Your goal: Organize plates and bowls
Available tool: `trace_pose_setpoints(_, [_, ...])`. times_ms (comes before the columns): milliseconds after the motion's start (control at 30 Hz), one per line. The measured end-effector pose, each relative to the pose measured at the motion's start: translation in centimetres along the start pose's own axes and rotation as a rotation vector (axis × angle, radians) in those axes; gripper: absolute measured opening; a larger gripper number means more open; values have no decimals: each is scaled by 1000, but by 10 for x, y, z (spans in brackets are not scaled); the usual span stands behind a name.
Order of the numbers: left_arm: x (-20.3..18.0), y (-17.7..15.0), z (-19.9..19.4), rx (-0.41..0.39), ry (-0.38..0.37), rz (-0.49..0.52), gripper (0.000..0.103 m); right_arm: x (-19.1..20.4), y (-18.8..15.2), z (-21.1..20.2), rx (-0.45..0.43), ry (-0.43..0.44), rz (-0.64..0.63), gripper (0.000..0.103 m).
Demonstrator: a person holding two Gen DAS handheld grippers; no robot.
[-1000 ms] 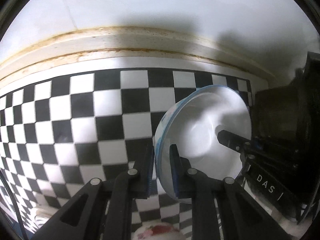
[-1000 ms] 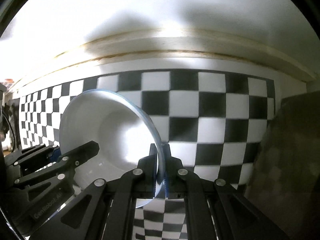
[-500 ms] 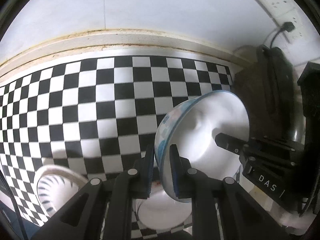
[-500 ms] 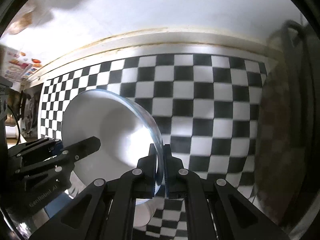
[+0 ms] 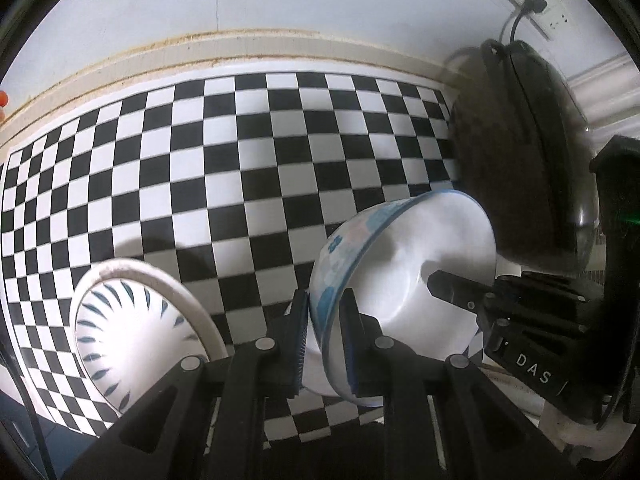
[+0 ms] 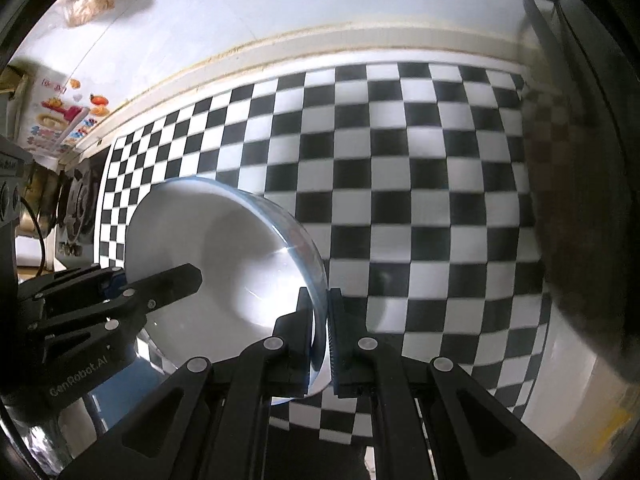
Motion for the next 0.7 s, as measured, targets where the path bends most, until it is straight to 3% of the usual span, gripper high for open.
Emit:
trace_pose_setpoints(300, [6, -31, 25, 65, 20, 4, 13, -5, -34, 32, 67, 12, 13, 8])
trace_pose_setpoints(700, [9, -52, 55, 134, 49, 9, 13, -8, -55, 63, 135, -18, 4, 8])
Point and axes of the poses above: each gripper's, at about its wrist camera, not at the fingertips, and z roughly the way its jaws point, x to its left, y to its top, the point moved 8 cm from there along z, roughly the way its jaws point, and after that the axes turned 6 degrees about y, right-handed, at the moved point
